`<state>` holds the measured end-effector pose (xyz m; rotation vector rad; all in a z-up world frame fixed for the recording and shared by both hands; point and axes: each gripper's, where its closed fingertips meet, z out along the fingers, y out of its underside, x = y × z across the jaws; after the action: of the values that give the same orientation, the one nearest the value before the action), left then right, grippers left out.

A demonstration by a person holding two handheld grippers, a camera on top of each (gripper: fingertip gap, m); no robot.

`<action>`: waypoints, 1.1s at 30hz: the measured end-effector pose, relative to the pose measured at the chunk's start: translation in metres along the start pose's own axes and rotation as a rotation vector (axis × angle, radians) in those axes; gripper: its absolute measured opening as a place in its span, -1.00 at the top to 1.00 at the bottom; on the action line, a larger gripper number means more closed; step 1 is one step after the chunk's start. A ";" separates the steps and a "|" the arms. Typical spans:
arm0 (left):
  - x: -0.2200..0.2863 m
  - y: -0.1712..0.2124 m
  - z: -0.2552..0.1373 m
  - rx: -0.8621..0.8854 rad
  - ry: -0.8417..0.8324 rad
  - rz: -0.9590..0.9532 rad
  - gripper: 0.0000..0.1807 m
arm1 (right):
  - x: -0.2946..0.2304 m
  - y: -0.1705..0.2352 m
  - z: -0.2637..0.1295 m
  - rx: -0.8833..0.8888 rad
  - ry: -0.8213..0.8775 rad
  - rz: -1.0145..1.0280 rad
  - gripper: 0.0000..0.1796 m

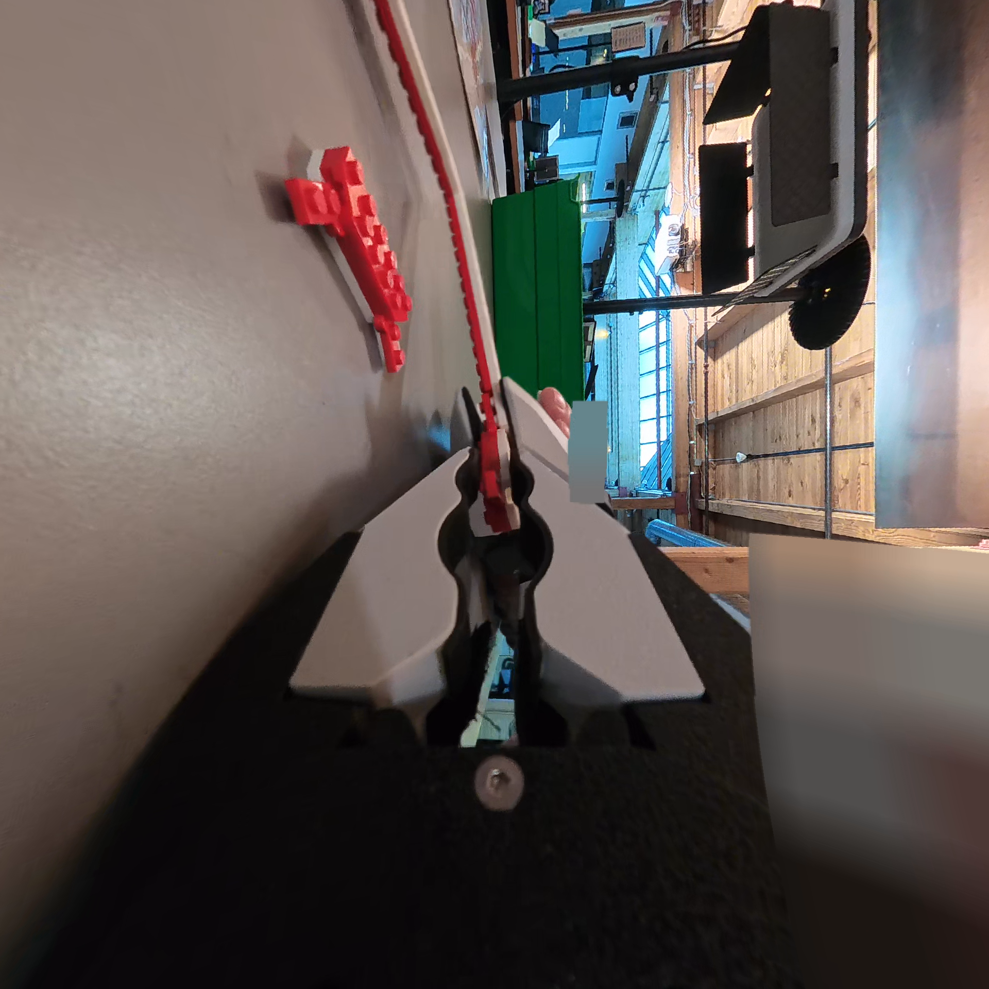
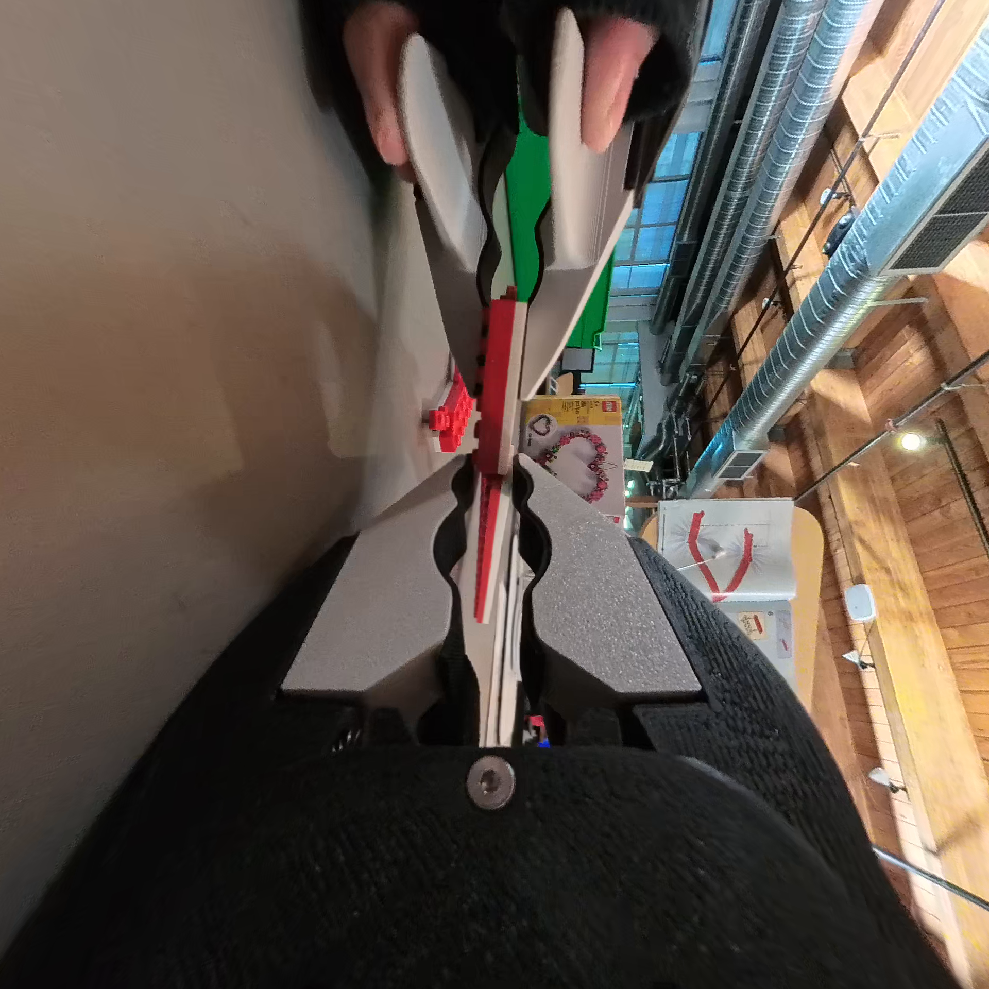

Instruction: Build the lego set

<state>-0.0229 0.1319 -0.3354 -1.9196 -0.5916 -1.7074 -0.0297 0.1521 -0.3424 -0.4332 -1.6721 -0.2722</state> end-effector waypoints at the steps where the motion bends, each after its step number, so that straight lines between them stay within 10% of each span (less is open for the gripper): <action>1: 0.000 -0.001 0.000 0.005 0.004 -0.011 0.91 | 0.001 0.000 0.000 -0.001 0.005 -0.005 0.88; 27: 0.005 -0.001 0.002 0.026 0.021 0.036 0.91 | 0.001 0.004 0.000 -0.037 -0.100 0.036 0.92; 33: 0.032 -0.010 -0.006 0.038 0.040 0.443 0.23 | 0.024 0.009 0.000 -0.018 -0.160 0.225 0.91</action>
<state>-0.0305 0.1360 -0.3026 -1.8180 -0.1615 -1.4339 -0.0287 0.1632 -0.3189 -0.6659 -1.7595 -0.0884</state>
